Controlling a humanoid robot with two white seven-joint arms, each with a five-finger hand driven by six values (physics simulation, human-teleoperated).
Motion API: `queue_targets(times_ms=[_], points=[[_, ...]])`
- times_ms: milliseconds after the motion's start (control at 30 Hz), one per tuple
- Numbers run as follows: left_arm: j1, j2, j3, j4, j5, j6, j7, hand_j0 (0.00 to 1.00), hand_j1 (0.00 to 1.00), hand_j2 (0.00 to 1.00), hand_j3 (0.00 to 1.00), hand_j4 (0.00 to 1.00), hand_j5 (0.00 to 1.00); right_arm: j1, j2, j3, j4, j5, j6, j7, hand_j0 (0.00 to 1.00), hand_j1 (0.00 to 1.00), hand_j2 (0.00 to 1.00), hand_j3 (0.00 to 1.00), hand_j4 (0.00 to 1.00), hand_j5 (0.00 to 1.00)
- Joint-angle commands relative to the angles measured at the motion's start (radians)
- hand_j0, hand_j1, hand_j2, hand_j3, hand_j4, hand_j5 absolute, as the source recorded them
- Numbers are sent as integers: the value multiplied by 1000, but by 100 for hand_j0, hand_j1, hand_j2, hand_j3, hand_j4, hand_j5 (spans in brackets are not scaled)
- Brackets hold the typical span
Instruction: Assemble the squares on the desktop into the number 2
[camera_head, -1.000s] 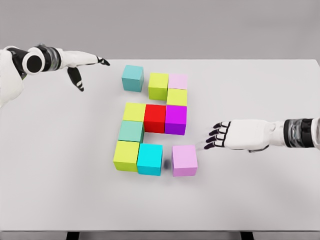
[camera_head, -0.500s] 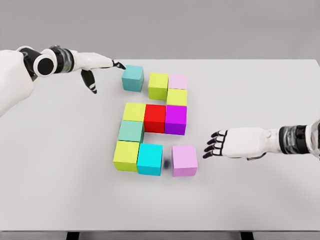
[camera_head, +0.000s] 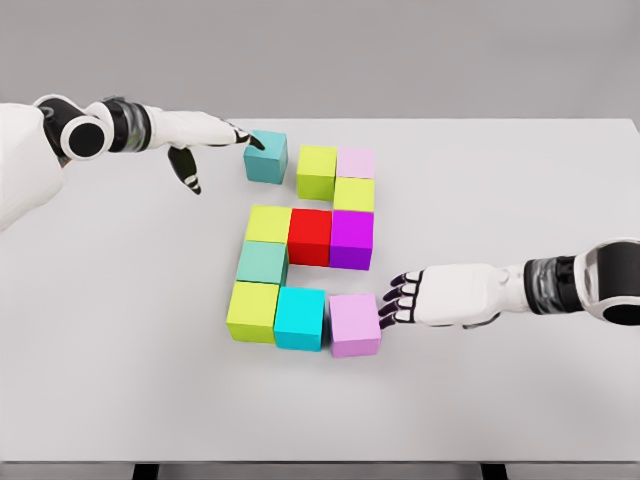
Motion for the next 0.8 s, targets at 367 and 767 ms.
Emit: queue_targets(times_ms=[367,767], points=[[-8,14,19,66,49,-94,6,100,100,100,100,100,100,-2,-90,-1,-1,-41,2,0,100,100,100,100,100,100],[-2,-230,180,299,41,245,49,100,100,100,100,100,100,-5,-48,17,-1,-66,2,0,100,100,100,100,100,100]])
